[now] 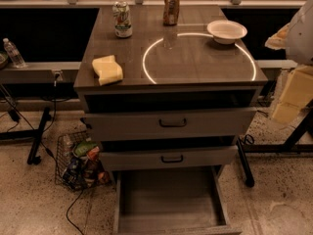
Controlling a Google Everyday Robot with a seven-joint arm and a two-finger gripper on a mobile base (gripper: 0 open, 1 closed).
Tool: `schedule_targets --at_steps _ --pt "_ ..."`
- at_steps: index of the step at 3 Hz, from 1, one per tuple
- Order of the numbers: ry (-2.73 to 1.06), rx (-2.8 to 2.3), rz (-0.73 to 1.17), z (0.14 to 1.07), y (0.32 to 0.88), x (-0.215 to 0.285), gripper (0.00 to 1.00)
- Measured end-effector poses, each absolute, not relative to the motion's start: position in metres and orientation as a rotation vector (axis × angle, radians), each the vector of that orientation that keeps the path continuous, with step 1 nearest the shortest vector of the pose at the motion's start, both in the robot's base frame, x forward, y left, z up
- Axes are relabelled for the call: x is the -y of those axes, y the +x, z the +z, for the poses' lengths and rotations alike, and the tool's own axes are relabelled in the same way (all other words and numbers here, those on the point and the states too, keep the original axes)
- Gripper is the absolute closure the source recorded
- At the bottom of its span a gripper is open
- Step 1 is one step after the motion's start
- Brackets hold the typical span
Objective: Place 7up can into bottom drawer
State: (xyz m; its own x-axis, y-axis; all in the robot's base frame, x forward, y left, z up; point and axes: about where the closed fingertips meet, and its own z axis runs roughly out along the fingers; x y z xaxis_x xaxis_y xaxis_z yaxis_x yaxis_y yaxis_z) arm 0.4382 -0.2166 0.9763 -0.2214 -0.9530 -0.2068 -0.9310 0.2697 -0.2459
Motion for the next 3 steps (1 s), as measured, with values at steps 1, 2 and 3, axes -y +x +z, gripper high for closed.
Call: schedule_targets --at_steps 1,2,3 --pt "-1.726 -2.222 -0.103 0.978 0.44 0.216 0.0" --pt "-1.779 -2.119 -0.056 0.974 0.482 0.202 0.0" --pt "-1.802 -1.983 0.035 0.97 0.553 0.168 0.0"
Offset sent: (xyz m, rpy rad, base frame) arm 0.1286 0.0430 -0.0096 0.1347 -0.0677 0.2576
